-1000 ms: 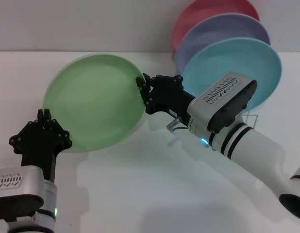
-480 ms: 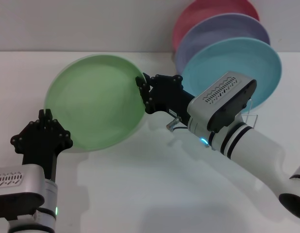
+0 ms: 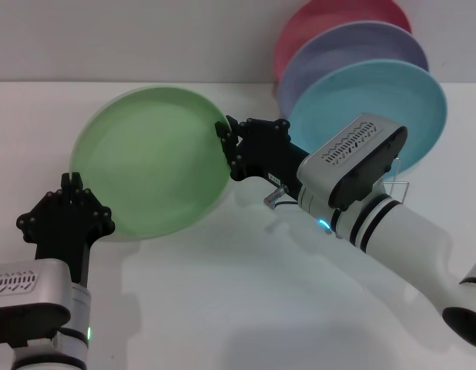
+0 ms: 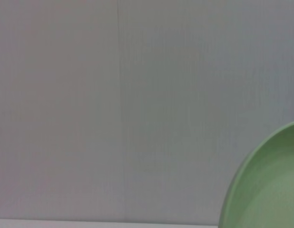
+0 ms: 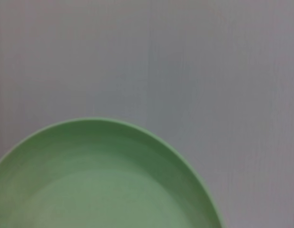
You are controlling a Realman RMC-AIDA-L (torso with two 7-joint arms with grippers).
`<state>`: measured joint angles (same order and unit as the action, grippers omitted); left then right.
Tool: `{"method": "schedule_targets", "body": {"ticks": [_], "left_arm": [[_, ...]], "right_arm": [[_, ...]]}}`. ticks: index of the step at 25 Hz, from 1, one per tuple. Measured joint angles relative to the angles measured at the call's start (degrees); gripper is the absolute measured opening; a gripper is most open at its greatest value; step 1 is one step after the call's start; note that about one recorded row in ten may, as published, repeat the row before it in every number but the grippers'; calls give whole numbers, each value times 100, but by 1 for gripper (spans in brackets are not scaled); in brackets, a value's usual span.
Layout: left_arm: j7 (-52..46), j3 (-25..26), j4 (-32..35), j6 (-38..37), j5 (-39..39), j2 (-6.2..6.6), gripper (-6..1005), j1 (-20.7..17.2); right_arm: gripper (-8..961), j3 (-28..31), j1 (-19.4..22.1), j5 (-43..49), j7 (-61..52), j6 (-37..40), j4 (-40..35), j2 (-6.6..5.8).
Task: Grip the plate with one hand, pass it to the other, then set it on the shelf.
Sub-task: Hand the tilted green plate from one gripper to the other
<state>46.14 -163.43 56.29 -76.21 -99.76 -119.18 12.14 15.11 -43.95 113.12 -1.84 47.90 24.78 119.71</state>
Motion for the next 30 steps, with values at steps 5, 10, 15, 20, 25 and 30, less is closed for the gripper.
{"method": "schedule_targets", "body": {"ticks": [5, 10, 15, 20, 25, 30], "left_arm": [[0, 4, 0, 2, 0, 0, 102, -1], [0, 4, 0, 2, 0, 0, 103, -1], [0, -4, 3, 1, 2, 0, 104, -1], [-3, -5, 5, 1, 7, 0, 104, -2], [-8, -5, 5, 1, 13, 0, 105, -1], [-72, -4, 5, 1, 42, 0, 106, -1]], "right_arm": [[74, 0, 0, 4, 0, 0, 0, 0], [66, 0, 0, 7, 0, 0, 0, 0], [59, 0, 0, 8, 0, 16, -15, 0], [44, 0, 0, 8, 0, 11, -18, 0], [36, 1, 0, 8, 0, 6, -18, 0], [36, 8, 0, 8, 0, 3, -19, 0]]}}
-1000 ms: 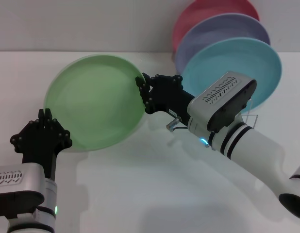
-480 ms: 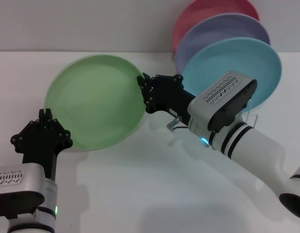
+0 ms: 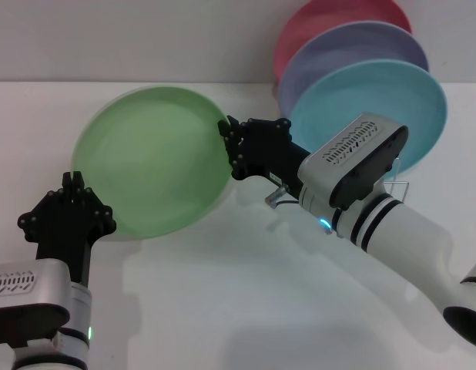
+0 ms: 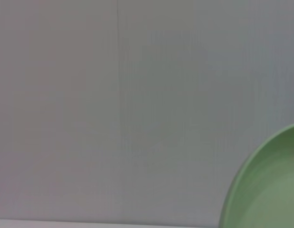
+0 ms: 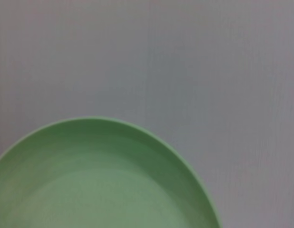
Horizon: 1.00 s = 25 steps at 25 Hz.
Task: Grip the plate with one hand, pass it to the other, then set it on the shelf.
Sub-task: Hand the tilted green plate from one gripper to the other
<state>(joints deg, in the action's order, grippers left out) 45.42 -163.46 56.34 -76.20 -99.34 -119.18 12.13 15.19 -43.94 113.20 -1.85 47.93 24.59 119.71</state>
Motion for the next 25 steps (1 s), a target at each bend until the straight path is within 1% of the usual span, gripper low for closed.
{"method": "schedule_targets", "body": {"ticks": [14, 17, 18, 21, 25], "left_arm": [[-180, -1, -21, 0, 51, 36, 108, -45], [-352, -5, -99, -3, 214, 35, 272, -57], [-557, -4, -170, -24, 307, 35, 300, -62], [-736, -4, -203, -94, 323, 44, 385, -69], [-955, -4, -291, -432, 423, 51, 498, -142]], "right_arm": [[37, 20, 0, 0, 4, 34, -25, 0], [37, 20, 0, 0, 10, 35, -31, 0], [37, 20, 0, -1, 14, 37, -34, 0], [37, 19, 7, -1, 20, 39, -37, 0], [35, 18, 27, -5, 32, 44, -43, 0]]}}
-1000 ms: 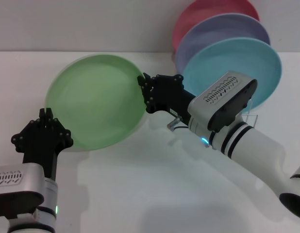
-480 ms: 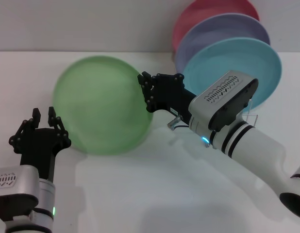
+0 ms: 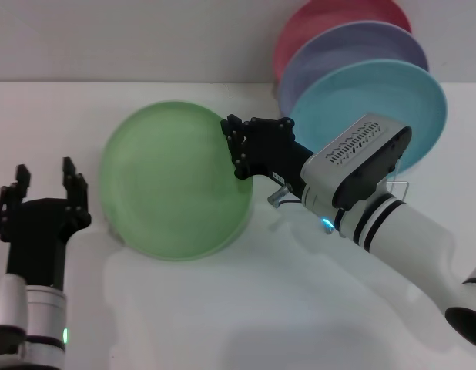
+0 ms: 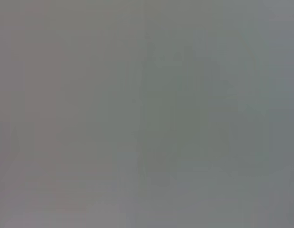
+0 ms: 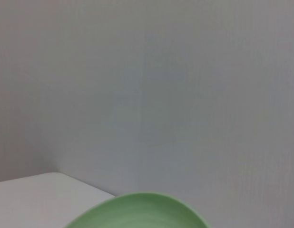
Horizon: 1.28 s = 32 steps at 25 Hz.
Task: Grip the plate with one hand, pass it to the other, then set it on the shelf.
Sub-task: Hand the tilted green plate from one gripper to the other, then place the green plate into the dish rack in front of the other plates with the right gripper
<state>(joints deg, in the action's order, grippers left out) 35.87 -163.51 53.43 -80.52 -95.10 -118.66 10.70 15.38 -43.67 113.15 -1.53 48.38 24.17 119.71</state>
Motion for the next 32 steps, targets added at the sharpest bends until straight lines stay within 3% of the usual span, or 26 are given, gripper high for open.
{"method": "schedule_targets", "body": {"ticks": [2, 24, 32], "left_arm": [[-136, 18, -56, -125, 124, 1, 555, -67], [-290, 437, -453, -149, 203, 10, 629, -59], [-1163, 613, -1014, -66, 210, 30, 656, 157]], "right_arm": [[33, 0, 9, -1, 5, 8, 0, 0], [22, 116, 43, -5, 21, 582, -35, 0], [21, 120, 121, -5, 21, 1069, -133, -1]]}}
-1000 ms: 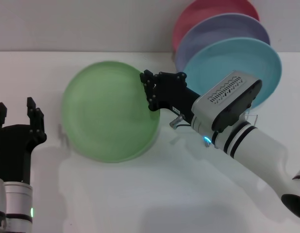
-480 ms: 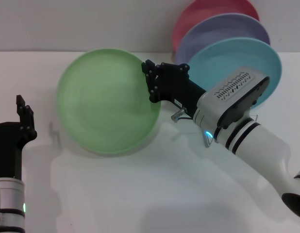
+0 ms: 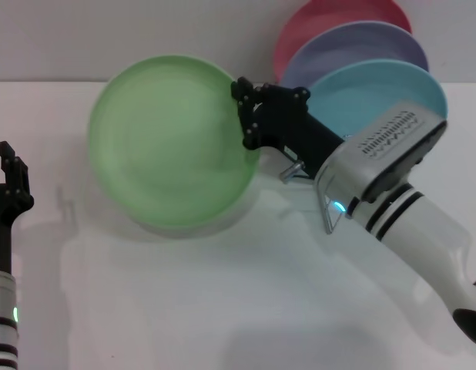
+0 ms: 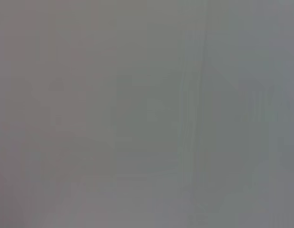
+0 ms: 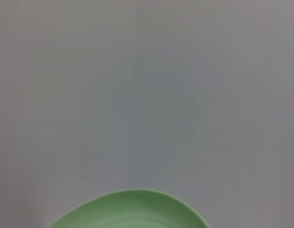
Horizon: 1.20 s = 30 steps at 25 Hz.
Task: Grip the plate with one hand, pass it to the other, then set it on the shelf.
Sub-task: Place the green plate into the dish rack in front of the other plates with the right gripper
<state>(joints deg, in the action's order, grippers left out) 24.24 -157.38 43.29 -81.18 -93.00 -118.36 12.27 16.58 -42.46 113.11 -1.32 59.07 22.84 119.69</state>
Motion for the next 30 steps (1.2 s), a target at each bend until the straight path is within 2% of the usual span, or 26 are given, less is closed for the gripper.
{"method": "schedule_targets", "body": {"ticks": [8, 9, 10, 13, 17, 24, 30], "left_arm": [[-1178, 186, -811, 221, 0, 12, 683, 246], [-1521, 186, -999, 234, 3, 9, 686, 284], [-2369, 172, -1409, 318, 3, 7, 690, 370], [-3313, 133, -1880, 470, 60, 7, 700, 473], [-4030, 161, -2266, 572, 356, -3, 752, 527], [-4213, 164, -2327, 588, 398, 3, 867, 522], [-4568, 168, -2310, 766, 747, -4, 867, 536]], "right_arm": [[21, -53, 309, 54, 2, 1140, -260, -24], [21, -42, 365, 93, 2, 1345, -304, -28], [21, -24, 410, 123, 3, 1532, -352, -35], [20, -24, 538, 150, -28, 2246, -608, -41], [20, -53, 697, 151, -39, 3153, -940, -46], [19, -57, 878, 151, -44, 4463, -1788, -55], [19, -75, 897, 152, -21, 5227, -2840, -90]]}}
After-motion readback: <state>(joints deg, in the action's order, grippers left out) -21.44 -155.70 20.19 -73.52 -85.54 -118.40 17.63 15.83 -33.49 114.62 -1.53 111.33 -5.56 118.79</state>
